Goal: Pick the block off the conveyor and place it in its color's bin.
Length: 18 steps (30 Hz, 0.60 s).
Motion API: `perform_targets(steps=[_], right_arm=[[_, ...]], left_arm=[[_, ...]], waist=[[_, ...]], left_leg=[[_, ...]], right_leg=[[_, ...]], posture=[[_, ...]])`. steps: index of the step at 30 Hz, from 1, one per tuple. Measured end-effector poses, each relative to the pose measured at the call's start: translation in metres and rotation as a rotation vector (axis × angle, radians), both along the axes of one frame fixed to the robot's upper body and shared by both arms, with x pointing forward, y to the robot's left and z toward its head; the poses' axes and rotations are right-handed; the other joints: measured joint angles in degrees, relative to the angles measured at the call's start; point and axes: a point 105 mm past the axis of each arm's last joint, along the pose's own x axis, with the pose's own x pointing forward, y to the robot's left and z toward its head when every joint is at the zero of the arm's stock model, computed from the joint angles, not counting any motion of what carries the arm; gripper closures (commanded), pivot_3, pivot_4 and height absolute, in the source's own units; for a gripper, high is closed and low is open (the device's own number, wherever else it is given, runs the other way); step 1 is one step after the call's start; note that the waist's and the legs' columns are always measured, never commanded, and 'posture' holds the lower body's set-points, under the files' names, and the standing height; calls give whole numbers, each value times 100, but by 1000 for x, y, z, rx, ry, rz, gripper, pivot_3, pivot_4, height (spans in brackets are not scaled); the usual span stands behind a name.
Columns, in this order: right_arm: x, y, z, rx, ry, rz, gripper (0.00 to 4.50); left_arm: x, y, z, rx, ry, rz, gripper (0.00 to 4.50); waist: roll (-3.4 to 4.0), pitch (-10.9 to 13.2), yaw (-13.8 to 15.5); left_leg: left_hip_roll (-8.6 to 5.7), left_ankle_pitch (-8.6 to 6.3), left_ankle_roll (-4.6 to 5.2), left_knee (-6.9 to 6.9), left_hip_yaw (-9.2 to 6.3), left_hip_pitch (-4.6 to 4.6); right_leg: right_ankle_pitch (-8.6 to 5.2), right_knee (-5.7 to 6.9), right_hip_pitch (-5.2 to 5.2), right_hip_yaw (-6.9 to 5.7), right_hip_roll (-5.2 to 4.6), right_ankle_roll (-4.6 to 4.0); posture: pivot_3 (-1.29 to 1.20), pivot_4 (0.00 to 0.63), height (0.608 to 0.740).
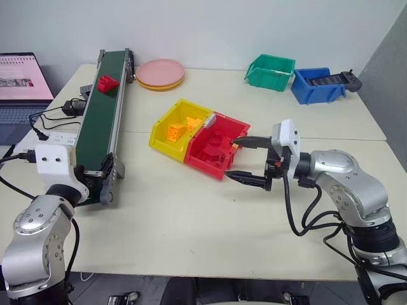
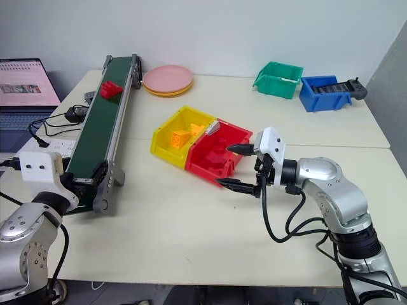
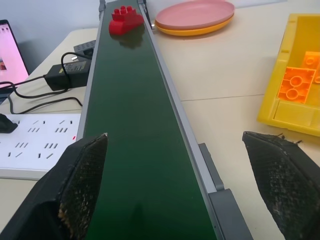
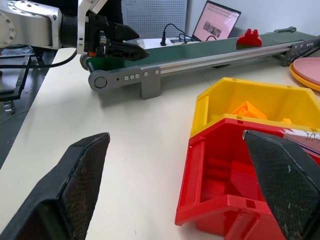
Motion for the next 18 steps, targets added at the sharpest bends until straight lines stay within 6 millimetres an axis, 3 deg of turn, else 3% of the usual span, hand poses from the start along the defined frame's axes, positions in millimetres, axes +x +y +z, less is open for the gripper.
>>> perform_targets(steps=[18], right_arm=[[-9, -2, 0, -46, 30, 79, 0]], left_arm=[[-6, -2, -8, 25, 65, -57, 20]], waist=[[0, 0, 0]], left_leg=[[0, 0, 0, -1, 0, 0]], right_leg=[[0, -3, 0, 0, -1, 0]], posture=[[0, 150, 740]])
